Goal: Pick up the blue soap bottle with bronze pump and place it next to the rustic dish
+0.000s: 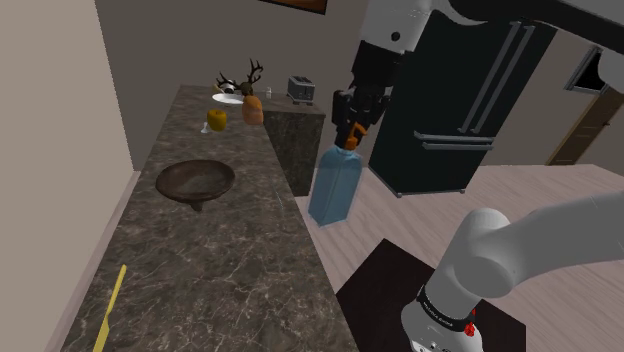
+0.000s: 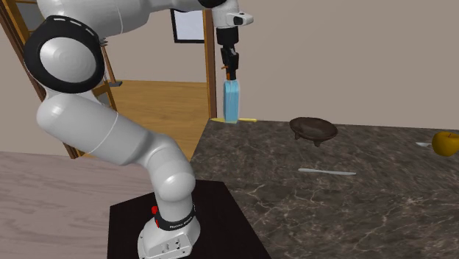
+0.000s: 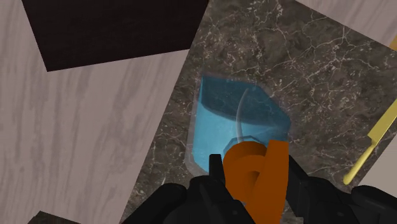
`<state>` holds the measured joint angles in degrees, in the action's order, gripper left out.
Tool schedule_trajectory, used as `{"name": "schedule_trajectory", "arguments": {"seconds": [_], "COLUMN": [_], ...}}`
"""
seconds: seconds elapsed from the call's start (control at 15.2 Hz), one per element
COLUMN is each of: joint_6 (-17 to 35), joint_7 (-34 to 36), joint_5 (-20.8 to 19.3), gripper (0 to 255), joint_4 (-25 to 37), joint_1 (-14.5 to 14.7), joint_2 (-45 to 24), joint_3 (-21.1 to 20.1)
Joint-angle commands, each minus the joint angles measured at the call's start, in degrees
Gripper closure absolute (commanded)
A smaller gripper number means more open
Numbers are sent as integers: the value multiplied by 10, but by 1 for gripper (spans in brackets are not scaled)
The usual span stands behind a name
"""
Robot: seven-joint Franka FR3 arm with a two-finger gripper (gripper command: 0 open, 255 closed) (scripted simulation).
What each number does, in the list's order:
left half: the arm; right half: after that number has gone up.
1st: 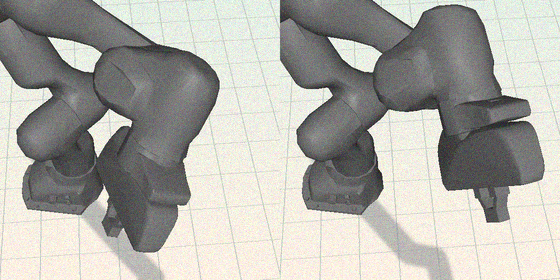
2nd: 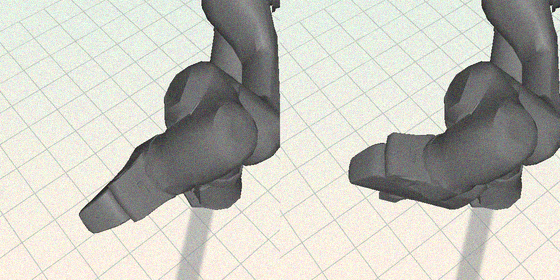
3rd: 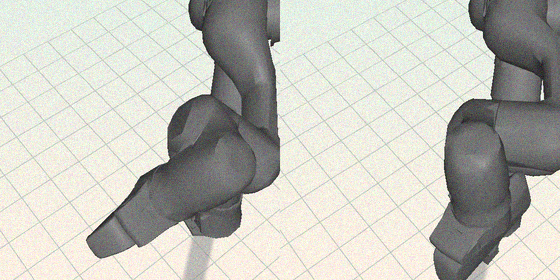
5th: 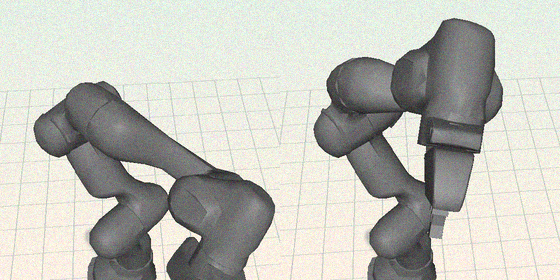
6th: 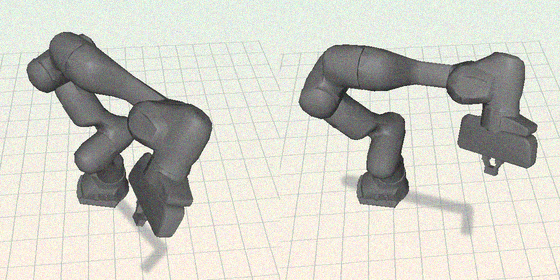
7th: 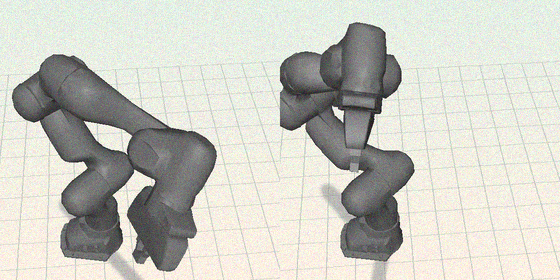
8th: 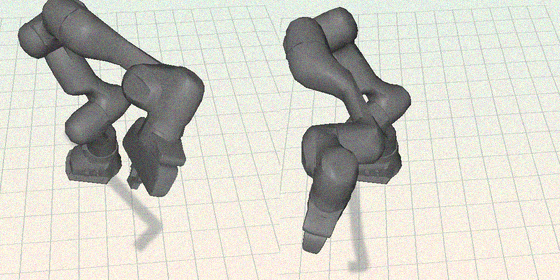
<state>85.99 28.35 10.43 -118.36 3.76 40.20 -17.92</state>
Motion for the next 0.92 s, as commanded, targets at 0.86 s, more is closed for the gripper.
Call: {"name": "schedule_trajectory", "arguments": {"seconds": [0.86], "joint_6": [46], "joint_7": [32], "joint_5": [-32], "gripper": [255], "joint_4": [124], "joint_1": [-28], "joint_2": [-170], "joint_3": [-48]}}
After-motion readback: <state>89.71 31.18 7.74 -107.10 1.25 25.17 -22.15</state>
